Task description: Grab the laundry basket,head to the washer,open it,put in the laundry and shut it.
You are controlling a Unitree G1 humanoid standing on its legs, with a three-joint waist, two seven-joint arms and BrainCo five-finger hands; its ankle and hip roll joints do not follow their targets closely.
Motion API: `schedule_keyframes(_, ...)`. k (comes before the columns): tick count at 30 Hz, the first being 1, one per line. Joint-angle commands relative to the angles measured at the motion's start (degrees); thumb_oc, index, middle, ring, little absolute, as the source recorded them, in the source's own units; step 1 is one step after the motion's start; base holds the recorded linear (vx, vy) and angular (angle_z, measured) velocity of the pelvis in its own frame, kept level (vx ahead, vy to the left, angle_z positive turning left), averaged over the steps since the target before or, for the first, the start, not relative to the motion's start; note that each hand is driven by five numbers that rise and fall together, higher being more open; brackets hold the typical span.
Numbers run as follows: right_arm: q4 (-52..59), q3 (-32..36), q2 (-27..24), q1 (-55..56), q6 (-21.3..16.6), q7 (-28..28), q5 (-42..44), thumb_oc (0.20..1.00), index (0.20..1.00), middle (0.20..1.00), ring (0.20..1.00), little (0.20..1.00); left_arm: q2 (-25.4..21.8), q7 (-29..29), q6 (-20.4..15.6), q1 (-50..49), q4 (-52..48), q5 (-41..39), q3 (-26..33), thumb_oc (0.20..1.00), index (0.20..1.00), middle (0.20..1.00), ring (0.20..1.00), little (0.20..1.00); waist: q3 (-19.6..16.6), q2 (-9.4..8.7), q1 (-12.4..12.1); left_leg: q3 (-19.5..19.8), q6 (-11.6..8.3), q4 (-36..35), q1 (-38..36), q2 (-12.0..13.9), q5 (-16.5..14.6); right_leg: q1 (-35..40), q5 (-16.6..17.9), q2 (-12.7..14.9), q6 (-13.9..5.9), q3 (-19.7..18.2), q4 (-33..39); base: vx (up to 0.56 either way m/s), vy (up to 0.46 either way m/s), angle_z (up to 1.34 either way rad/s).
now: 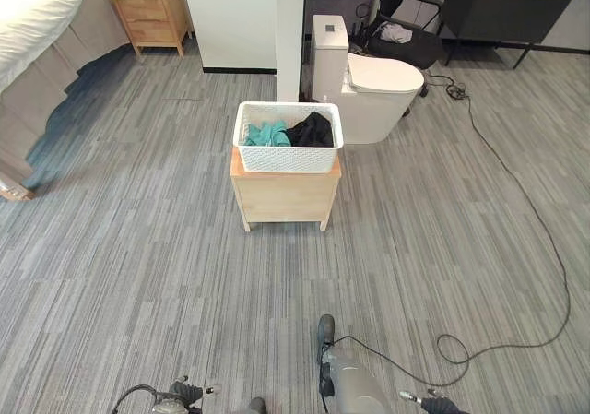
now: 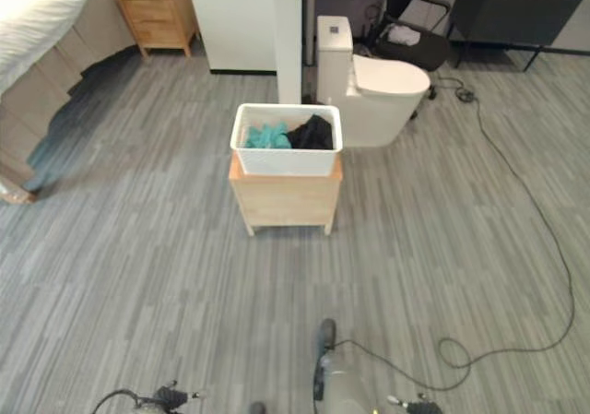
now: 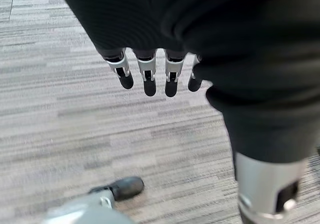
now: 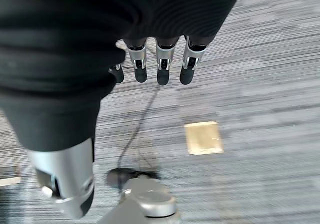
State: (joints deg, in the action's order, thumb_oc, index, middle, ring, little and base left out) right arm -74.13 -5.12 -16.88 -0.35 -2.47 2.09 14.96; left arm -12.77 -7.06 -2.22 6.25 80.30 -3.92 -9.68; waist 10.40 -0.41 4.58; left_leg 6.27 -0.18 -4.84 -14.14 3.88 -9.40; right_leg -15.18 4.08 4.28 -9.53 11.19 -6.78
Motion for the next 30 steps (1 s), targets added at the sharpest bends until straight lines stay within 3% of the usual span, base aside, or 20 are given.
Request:
schedule_keyframes(1,-0.43,-0.73,-3.01,-1.42,-0.54,-0.20,0.68,1.000,1.000,1.000,1.000,1.000,-1.33,0.26,-0.60,2.19,-0.02,0.00,0.73,1.000,1.000,1.000,1.000,1.000,-2.11,0.08,0.31,-0.19,1.82,1.12,-4.63,-7.02,0.38,0.36,9.49,-2.15,1.61,-3.60,4.41,0.45,-0.211,0.53)
schedule_keyframes(4,-0.46,-0.61,-3.49,-1.76,-0.47,-0.42,0.81,1.000,1.000,1.000,1.000,1.000,-0.76,0.44,-0.35,1.84,0.64,-0.22,0.73,1.000,1.000,1.000,1.000,1.000,-3.21,1.17,0.75,0.64,0.65,4.38,-4.60,-5.76,2.56,0.62,7.37,-3.42,3.01,-2.97,1.86,0.35,-0.180,0.19)
schedule_keyframes(5,-0.55,-0.37,-4.42,-1.80,-0.64,-0.38,0.87,1.000,1.000,1.000,1.000,1.000,-0.54,0.77,-0.45,1.50,0.61,-0.48,0.59,1.000,1.000,1.000,1.000,1.000,-3.52,1.94,0.65,0.28,-1.66,11.76,-2.61,-5.01,7.28,3.35,6.25,-4.69,4.23,-2.53,2.77,0.27,-0.167,0.11)
schedule_keyframes(6,-0.41,-0.12,-4.59,-1.55,-0.68,-0.25,1.11,1.000,1.000,1.000,1.000,1.000,-0.55,0.93,-0.40,1.44,0.58,-0.88,0.68,1.000,1.000,1.000,1.000,1.000,-3.47,1.57,0.64,-0.11,-3.00,15.72,-0.48,-5.25,10.43,4.99,5.85,-4.64,4.58,-2.33,3.77,0.27,-0.167,0.01)
schedule_keyframes(7,-0.40,-0.11,-4.60,-1.54,-0.68,-0.25,1.11,1.000,1.000,1.000,1.000,1.000,-0.55,0.93,-0.40,1.44,0.57,-0.89,0.67,1.000,1.000,1.000,1.000,1.000,-3.46,1.58,0.70,-0.04,-3.02,15.92,-0.38,-5.24,10.34,5.05,5.89,-4.63,4.59,-2.26,3.85,0.16,-0.138,0.23)
schedule_keyframes(8,-0.47,0.26,-4.95,-1.37,-0.81,-0.06,1.61,1.000,1.000,1.000,1.000,1.000,-0.57,0.93,-0.43,1.58,0.46,-1.81,1.02,1.000,1.000,1.000,1.000,1.000,-2.95,0.95,0.46,-0.89,-4.47,23.03,3.16,-5.06,13.77,7.26,5.21,-4.35,5.22,-1.96,5.27,0.23,-0.297,0.31)
schedule_keyframes(9,-0.11,0.43,-5.60,-1.26,-0.83,0.30,2.26,1.000,1.000,1.000,1.000,1.000,-0.92,1.04,-0.29,2.23,-0.58,-2.50,0.74,1.000,1.000,1.000,1.000,1.000,-1.38,-1.05,0.27,-6.53,-5.99,37.31,10.37,-2.23,18.95,10.62,3.94,-3.41,7.21,-1.24,7.00,0.28,-0.407,0.36)
schedule_keyframes(11,0.03,-0.06,-6.37,-1.24,-0.56,0.96,2.18,1.000,1.000,1.000,1.000,1.000,-1.53,0.41,-0.12,3.74,-1.66,-2.37,0.07,1.000,1.000,1.000,1.000,1.000,0.84,-3.15,-0.84,-12.09,-5.41,45.71,16.37,0.06,18.42,13.62,2.45,-2.58,8.59,-0.84,8.77,0.21,-0.361,0.35)
schedule_keyframes(12,-0.22,-0.08,-6.62,-1.33,-0.43,1.25,2.09,1.000,1.000,1.000,1.000,1.000,-1.47,0.12,-0.11,4.32,-1.83,-2.43,-0.24,1.000,1.000,1.000,1.000,1.000,1.70,-2.99,-1.42,-13.85,-5.55,47.60,20.09,1.37,17.30,15.15,2.03,-2.75,8.71,-0.35,9.69,0.19,-0.208,0.32)
schedule_keyframes(14,-0.38,-0.06,-6.83,-1.11,-0.34,1.52,2.02,1.000,1.000,1.000,1.000,1.000,-1.25,-0.22,-0.18,4.80,-2.22,-2.60,-0.68,1.000,1.000,1.000,1.000,1.000,2.24,-2.81,-1.97,-16.09,-5.31,45.57,23.51,2.41,16.21,16.56,1.60,-2.49,8.57,0.13,10.54,0.19,-0.067,0.19)
schedule_keyframes(15,-0.30,-0.19,-7.09,-0.70,-0.35,1.72,1.70,1.000,1.000,1.000,1.000,1.000,-1.08,-0.67,-0.46,5.25,-2.47,-2.75,-1.17,1.000,1.000,1.000,1.000,1.000,2.37,-2.47,-2.59,-19.45,-5.12,35.38,26.76,3.09,15.70,18.61,0.41,-2.01,7.67,1.51,11.51,0.29,0.010,0.29)
schedule_keyframes(17,0.36,-0.42,-7.15,-0.11,-0.58,1.71,1.07,1.000,1.000,1.000,1.000,1.000,-1.09,-1.18,-0.55,5.24,-2.52,-2.22,-1.65,1.000,1.000,1.000,1.000,1.000,2.36,-2.27,-3.25,-19.06,-4.64,25.86,27.81,3.14,15.94,19.69,-0.71,-1.71,6.80,1.16,11.67,0.33,0.072,0.30)
schedule_keyframes(19,1.31,-1.28,-7.39,0.28,-0.89,1.59,-0.02,1.000,1.000,1.000,1.000,1.000,-1.35,-1.62,-0.59,5.04,-2.13,-2.05,-1.54,1.000,1.000,1.000,1.000,1.000,2.19,-1.68,-4.58,-14.86,-4.69,13.08,28.16,2.12,18.91,21.42,-2.12,-2.04,6.07,0.20,11.78,0.37,0.150,0.02)
schedule_keyframes(20,1.54,-1.83,-7.62,0.24,-1.24,1.58,-0.82,1.000,1.000,1.000,1.000,1.000,-1.46,-1.76,-0.81,4.71,-1.64,-2.57,-1.28,1.000,1.000,1.000,1.000,1.000,2.24,-1.55,-5.66,-10.95,-5.19,5.68,29.52,2.52,20.93,22.90,-3.46,-1.88,5.66,-0.74,11.78,0.41,0.164,0.01)
schedule_keyframes(21,1.83,-1.85,-7.76,0.35,-1.26,1.45,-1.17,1.000,1.000,1.000,1.000,1.000,-1.40,-1.68,-0.73,4.53,-1.48,-2.84,-1.11,1.000,1.000,1.000,1.000,1.000,2.19,-1.28,-5.68,-9.91,-5.93,1.71,28.84,3.32,22.43,23.58,-3.72,-1.78,5.48,-1.19,11.75,0.39,0.164,-0.28)
schedule_keyframes(23,2.15,-2.24,-7.96,0.48,-1.52,1.50,-1.97,1.000,1.000,1.000,1.000,1.000,-1.47,-1.75,-0.83,4.31,-0.96,-3.41,-0.42,1.000,1.000,1.000,1.000,1.000,2.02,-1.28,-5.24,-11.16,-7.96,-0.16,32.33,6.35,23.03,24.78,-4.64,-0.94,4.99,-1.56,11.66,0.34,0.169,-0.81)
schedule_keyframes(25,1.69,-2.35,-7.70,0.52,-1.30,1.33,-2.34,1.000,1.000,1.000,1.000,1.000,-1.53,-1.48,-0.66,3.60,-0.80,-3.38,0.32,1.000,1.000,1.000,1.000,1.000,1.43,-0.97,-5.56,-13.24,-8.36,-0.16,30.95,7.76,24.09,26.52,-5.27,-0.87,4.41,-2.51,11.73,0.38,0.193,-0.43)
schedule_keyframes(30,0.41,-2.18,-6.35,0.84,-0.88,0.79,-2.38,1.000,1.000,1.000,1.000,1.000,-2.26,-1.43,-1.02,2.35,-0.16,-3.30,1.01,1.000,1.000,1.000,1.000,1.000,-1.15,-0.62,-6.53,-11.15,-6.73,2.42,28.78,5.18,24.53,29.59,-7.58,2.28,3.06,-4.98,11.39,0.38,0.300,-0.26)
